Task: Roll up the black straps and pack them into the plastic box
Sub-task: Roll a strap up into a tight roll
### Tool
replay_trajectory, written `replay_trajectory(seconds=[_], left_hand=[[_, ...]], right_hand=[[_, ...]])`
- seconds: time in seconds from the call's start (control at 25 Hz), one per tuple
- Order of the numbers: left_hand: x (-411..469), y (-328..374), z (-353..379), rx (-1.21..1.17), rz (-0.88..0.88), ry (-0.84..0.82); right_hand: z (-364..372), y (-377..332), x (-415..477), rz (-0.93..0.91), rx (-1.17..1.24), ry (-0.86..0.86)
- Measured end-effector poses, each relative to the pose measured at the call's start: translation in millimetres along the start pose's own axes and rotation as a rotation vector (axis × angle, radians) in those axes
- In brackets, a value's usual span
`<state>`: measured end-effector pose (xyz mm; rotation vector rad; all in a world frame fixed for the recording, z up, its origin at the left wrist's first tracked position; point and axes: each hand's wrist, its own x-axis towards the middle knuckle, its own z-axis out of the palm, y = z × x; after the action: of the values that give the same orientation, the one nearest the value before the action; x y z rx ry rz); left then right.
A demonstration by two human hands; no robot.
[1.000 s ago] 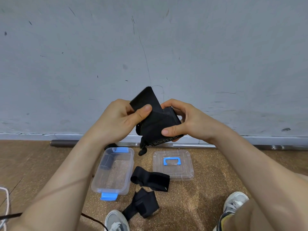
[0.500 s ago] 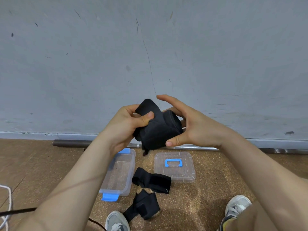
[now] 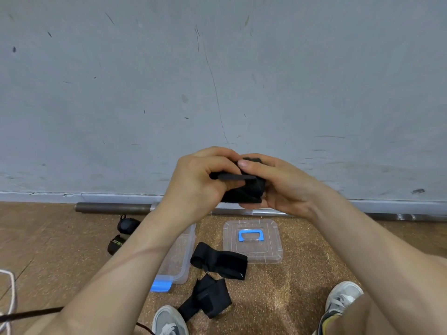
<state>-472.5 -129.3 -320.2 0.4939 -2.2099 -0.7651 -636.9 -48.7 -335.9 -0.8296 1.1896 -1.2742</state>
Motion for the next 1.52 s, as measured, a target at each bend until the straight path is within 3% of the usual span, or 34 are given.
replay_trajectory(seconds=[0.12,0.2,0.44,0.64,0.8,1.04,1.16,1.24,1.36,1.44,1.52], left_hand=[[0,0,-7,0.01,-0.036,-0.193],[-1,0,-6,0.073,-0.016,-0.237],[-3,-3,9,-0.061,-0.273,0.121],[-3,-4,13,-0.209,-0.322,0.256],[1,-18,12,-0.16,-0.276,0.216],[2,-22,19,-0.253,-0.498,0.013],[6,-16,21,-0.566,-0.653,0.137],[6,-18,26,-0.645,-0.682,0.246],[6,-21,36,-0.497,-0.597,0.355],[8,-19,40,-0.353,-0.519,0.341],[10,-19,44,-0.268,-0.496,0.323]], right_hand=[[-1,3,3,-0.03,-0.008,0.082],[-3,2,5,-0.028,-0.028,0.115],[8,4,6,-0.085,0.037,0.176],[11,9,8,-0.082,0.083,0.172],[16,14,4,-0.048,0.145,0.176],[25,17,1,-0.269,-0.103,0.28],[35,13,-1,-0.382,-0.259,0.228],[42,10,-1,-0.372,-0.297,0.211],[58,17,4,-0.32,-0.185,0.413],[65,26,12,-0.347,-0.042,0.627],[64,30,20,-0.376,-0.048,0.735]])
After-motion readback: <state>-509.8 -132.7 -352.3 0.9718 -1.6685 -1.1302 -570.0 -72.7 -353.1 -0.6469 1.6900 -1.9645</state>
